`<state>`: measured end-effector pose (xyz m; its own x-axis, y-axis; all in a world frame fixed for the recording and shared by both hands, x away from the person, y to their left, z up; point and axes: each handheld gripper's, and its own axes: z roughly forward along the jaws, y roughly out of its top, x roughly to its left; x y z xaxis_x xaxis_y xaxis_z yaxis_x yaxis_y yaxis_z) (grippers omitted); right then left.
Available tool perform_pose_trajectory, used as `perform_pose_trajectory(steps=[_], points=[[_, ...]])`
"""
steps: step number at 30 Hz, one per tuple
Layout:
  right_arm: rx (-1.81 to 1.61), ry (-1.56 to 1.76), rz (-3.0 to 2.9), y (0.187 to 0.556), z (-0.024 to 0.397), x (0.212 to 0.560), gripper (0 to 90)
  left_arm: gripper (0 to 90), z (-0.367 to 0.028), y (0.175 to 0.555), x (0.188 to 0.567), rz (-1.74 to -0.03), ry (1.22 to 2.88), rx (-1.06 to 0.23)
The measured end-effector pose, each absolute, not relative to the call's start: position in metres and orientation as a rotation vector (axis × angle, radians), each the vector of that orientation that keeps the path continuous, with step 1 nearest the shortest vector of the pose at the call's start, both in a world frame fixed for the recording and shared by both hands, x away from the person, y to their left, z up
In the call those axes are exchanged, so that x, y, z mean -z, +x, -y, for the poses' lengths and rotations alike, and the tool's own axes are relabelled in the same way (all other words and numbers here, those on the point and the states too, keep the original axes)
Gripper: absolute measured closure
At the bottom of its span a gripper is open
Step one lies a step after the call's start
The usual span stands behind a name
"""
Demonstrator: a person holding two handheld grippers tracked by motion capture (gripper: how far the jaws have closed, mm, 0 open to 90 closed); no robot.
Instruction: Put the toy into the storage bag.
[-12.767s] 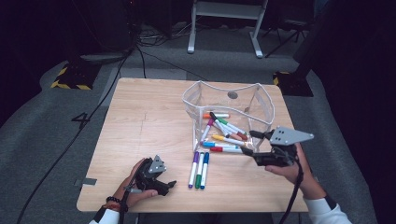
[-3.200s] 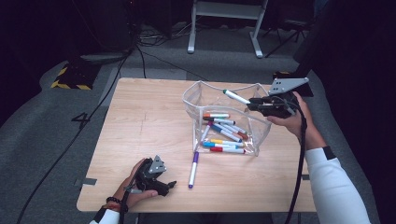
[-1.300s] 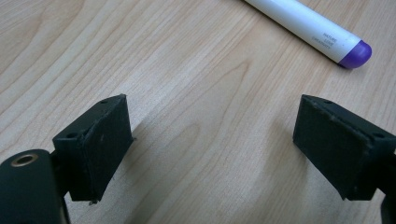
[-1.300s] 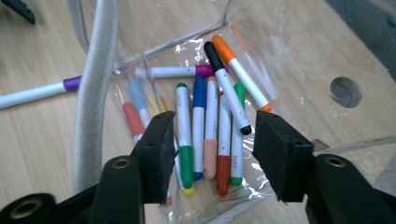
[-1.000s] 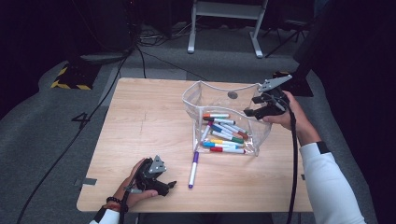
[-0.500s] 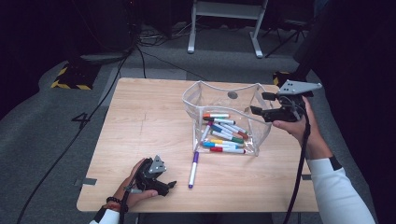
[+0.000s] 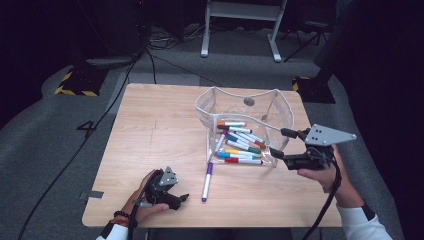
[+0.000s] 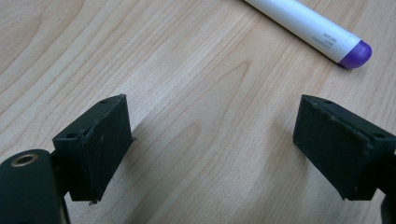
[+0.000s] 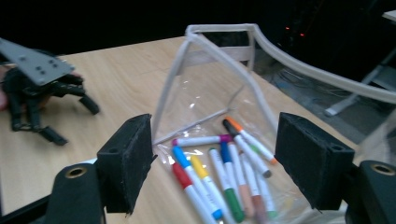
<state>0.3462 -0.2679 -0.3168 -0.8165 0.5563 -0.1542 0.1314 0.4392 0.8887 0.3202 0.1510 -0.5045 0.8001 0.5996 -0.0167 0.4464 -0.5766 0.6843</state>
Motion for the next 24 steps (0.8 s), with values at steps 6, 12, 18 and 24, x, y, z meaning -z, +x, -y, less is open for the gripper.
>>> perform_pose_trajectory(steps=[6, 12, 18, 24], points=[[-1.341, 0.580, -2.305, 0.330, 0.261, 0.347, 28.6, 11.7, -0.151, 0.320, 0.504, -0.768, 2.281, -0.282], [-1.304, 0.584, -2.416, 0.326, 0.242, 0.398, 30.5, 11.7, -0.151, 0.320, 0.504, -0.767, 2.282, -0.284], [-1.256, 0.611, -2.499, 0.330, 0.216, 0.442, 29.5, 11.7, -0.151, 0.320, 0.504, -0.767, 2.282, -0.284], [-1.251, 0.622, -2.541, 0.335, 0.193, 0.471, 29.7, 11.7, -0.151, 0.320, 0.504, -0.767, 2.281, -0.283]])
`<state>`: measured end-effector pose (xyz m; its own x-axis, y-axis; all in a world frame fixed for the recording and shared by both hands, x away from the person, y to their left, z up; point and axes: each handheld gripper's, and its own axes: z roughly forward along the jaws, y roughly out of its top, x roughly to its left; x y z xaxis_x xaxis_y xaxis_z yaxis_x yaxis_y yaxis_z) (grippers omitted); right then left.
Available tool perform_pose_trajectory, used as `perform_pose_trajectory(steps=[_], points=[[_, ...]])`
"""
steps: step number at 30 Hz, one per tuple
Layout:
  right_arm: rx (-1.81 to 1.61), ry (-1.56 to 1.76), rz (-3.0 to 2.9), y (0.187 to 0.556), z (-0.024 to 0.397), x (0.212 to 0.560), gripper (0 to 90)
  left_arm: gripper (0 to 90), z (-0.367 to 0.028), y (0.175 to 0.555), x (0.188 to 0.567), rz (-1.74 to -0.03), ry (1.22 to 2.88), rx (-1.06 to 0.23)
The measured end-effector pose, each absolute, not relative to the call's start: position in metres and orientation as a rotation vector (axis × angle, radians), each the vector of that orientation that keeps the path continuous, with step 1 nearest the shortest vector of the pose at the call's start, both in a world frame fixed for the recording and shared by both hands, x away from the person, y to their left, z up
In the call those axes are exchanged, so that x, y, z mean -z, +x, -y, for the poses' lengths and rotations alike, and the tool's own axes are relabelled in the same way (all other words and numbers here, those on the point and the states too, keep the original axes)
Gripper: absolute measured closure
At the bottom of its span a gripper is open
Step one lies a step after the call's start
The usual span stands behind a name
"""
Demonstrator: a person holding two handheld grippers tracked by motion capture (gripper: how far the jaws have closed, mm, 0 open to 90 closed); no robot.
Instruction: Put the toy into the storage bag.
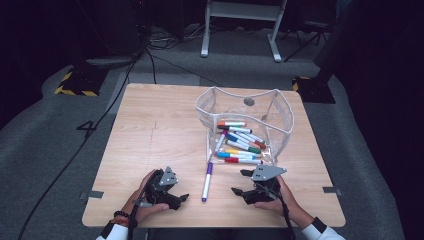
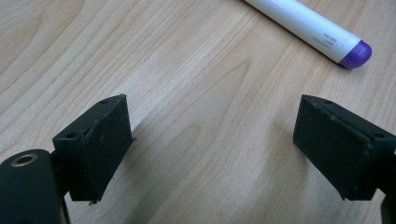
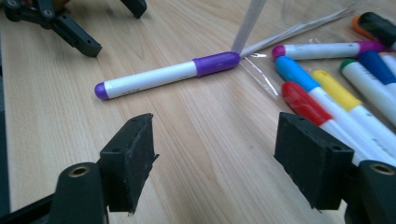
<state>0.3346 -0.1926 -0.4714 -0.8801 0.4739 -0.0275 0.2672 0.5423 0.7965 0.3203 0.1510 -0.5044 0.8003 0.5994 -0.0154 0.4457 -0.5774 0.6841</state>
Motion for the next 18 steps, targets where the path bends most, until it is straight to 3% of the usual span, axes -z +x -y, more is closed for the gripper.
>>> perform_pose_trajectory(steps=[18], points=[[-1.311, 0.665, -2.517, 0.359, 0.117, 0.493, 31.1, 11.8, -0.151, 0.320, 0.505, -0.767, 2.280, -0.282]])
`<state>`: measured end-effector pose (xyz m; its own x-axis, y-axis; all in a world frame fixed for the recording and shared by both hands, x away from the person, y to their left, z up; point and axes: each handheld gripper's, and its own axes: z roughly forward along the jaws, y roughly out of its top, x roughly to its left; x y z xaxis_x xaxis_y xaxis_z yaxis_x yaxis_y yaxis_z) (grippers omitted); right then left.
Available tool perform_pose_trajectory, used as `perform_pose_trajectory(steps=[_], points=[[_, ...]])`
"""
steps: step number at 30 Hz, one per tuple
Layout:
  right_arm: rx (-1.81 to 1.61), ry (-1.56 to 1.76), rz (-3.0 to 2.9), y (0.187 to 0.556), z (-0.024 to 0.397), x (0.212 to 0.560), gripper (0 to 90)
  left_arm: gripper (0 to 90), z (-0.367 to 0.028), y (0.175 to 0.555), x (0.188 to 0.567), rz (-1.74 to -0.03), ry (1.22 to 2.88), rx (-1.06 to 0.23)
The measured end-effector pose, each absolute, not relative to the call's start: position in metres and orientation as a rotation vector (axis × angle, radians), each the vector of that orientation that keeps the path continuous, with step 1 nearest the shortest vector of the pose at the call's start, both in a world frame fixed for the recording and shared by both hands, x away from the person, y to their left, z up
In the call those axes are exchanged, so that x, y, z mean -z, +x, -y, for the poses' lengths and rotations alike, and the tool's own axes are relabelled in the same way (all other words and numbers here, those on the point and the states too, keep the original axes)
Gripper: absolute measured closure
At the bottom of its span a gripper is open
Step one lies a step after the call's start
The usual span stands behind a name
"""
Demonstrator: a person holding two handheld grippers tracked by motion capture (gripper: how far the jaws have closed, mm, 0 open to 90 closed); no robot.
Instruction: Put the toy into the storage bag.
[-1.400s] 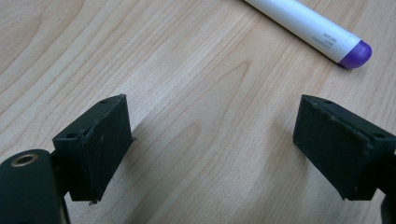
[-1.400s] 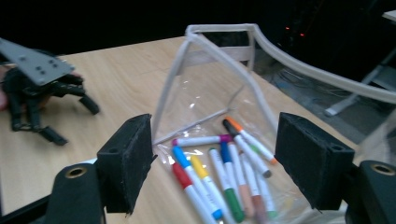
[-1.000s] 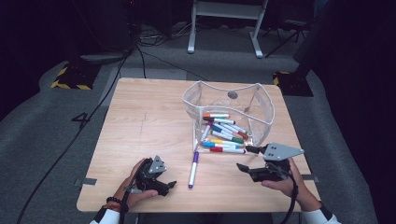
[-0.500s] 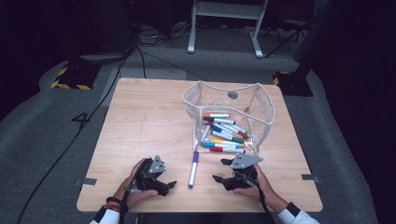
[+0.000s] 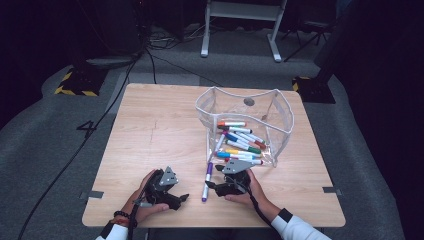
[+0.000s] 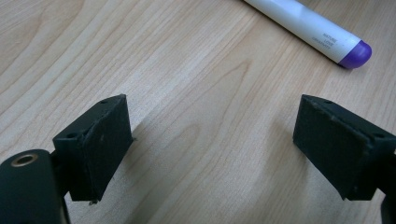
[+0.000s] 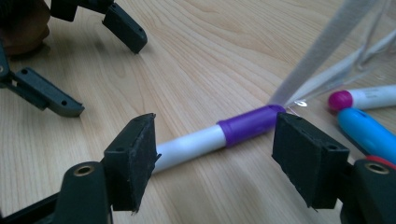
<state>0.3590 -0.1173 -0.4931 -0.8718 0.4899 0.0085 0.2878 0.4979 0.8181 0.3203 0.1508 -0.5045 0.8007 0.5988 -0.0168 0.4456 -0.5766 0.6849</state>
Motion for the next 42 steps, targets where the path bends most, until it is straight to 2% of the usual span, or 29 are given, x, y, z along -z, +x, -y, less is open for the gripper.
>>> perform_pose_trajectory(steps=[7, 9, 15, 17, 21, 27, 42], points=[[-1.220, 0.749, -2.542, 0.372, 0.102, 0.503, 31.0, 11.7, -0.151, 0.320, 0.504, -0.766, 2.281, -0.283], [-1.201, 0.756, -2.552, 0.373, 0.101, 0.503, 34.2, 11.7, -0.151, 0.320, 0.505, -0.767, 2.281, -0.282], [-1.153, 0.738, -2.562, 0.375, 0.102, 0.502, 49.4, 11.7, -0.151, 0.320, 0.504, -0.766, 2.281, -0.283], [-1.165, 0.723, -2.568, 0.377, 0.104, 0.502, 60.9, 11.7, -0.151, 0.320, 0.504, -0.766, 2.281, -0.283], [-1.160, 0.732, -2.580, 0.380, 0.108, 0.501, 73.7, 11.7, -0.151, 0.320, 0.505, -0.766, 2.281, -0.282], [-1.159, 0.677, -2.624, 0.379, 0.122, 0.499, 74.5, 11.8, -0.151, 0.320, 0.504, -0.767, 2.281, -0.283], [-1.184, 0.596, -2.713, 0.362, 0.192, 0.497, 74.8, 11.7, -0.151, 0.320, 0.505, -0.767, 2.281, -0.282]])
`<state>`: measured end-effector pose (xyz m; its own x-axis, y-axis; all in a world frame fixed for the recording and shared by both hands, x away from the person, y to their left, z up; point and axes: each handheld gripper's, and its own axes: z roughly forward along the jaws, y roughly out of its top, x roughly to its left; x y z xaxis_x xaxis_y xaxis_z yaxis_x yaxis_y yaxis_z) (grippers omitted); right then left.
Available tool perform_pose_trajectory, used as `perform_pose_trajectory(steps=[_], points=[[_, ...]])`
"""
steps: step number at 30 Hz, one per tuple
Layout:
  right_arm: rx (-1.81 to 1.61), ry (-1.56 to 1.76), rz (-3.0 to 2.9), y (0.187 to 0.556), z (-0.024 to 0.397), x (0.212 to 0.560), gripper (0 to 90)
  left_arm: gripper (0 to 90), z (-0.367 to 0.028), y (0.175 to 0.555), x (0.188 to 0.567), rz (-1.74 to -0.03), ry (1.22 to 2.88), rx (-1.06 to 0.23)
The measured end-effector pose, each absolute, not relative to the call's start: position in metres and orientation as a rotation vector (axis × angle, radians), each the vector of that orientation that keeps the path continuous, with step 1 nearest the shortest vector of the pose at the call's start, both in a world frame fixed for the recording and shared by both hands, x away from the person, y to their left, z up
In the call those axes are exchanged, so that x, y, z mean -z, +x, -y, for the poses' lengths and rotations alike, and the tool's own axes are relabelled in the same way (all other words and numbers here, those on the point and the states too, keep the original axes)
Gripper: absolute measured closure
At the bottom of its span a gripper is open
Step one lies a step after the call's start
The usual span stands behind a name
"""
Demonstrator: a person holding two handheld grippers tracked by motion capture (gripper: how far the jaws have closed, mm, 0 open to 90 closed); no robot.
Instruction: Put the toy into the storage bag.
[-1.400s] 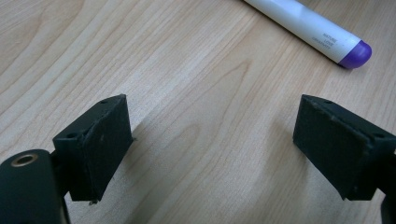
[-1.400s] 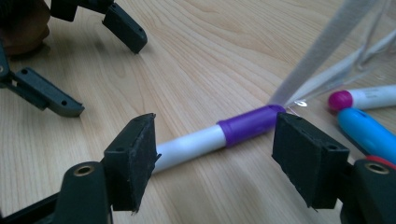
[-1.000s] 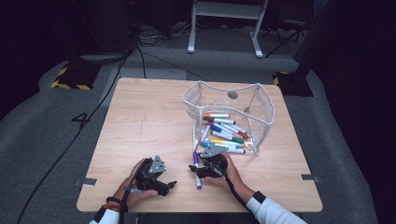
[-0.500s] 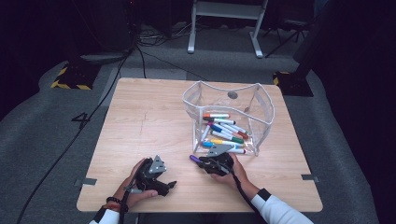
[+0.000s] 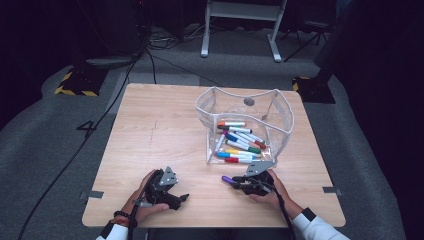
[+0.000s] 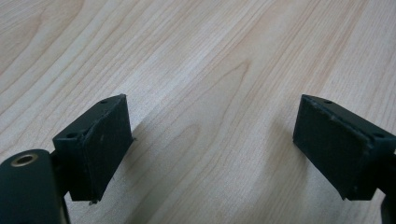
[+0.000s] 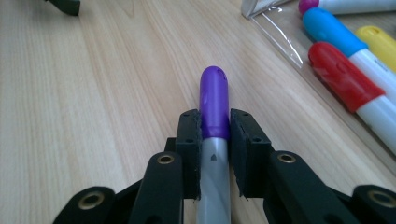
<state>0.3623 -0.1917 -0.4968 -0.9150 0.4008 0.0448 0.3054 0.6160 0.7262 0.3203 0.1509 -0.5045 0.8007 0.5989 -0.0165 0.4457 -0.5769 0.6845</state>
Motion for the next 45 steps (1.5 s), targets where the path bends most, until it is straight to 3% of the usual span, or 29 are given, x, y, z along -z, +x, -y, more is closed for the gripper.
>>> perform_pose_trajectory(steps=[16, 45], points=[[-1.281, 0.588, -2.708, 0.355, 0.227, 0.473, 74.9, 11.7, -0.151, 0.320, 0.504, -0.766, 2.281, -0.283], [-1.327, 0.443, -2.502, 0.345, 0.256, 0.334, 74.9, 11.7, -0.151, 0.320, 0.504, -0.767, 2.281, -0.282]])
